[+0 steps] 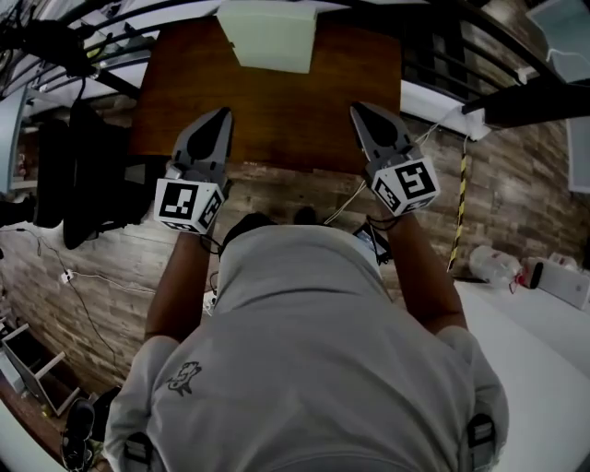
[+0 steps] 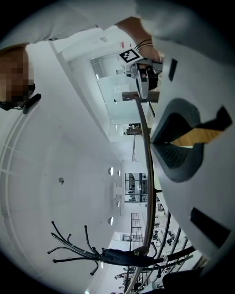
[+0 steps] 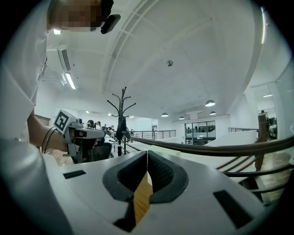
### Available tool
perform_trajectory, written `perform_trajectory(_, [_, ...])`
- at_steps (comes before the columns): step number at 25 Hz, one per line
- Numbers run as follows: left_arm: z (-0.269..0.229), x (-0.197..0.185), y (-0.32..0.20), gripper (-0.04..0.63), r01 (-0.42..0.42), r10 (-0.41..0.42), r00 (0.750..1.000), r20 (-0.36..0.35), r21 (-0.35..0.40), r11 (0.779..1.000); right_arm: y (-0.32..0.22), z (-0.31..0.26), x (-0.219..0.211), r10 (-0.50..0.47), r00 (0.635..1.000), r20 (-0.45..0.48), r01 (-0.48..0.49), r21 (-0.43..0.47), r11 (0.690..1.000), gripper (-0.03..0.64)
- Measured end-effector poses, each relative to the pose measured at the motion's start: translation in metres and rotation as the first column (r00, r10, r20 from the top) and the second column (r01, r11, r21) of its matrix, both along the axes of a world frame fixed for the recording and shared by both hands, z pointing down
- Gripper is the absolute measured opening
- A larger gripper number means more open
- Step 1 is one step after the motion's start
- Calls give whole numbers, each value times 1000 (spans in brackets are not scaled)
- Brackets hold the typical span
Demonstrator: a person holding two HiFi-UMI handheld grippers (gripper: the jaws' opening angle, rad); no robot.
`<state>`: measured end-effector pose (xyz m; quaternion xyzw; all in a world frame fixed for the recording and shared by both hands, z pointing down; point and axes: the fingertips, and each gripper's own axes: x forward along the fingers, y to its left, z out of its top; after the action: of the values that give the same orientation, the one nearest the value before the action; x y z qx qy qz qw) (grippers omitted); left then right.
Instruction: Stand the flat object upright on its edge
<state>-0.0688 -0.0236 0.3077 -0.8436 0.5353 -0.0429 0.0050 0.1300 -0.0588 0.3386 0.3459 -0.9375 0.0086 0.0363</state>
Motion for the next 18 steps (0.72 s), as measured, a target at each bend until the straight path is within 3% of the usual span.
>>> perform_trajectory(7, [-5, -9, 20, 14, -28, 28, 1000, -5, -5, 1000, 18, -8, -7, 16, 1000, -8, -16, 14, 1000, 35])
perform_trajectory(18, [-14, -67, 89, 14, -47, 47, 999, 12, -8, 999, 79, -12, -55, 43, 999, -21, -42, 25, 999, 34])
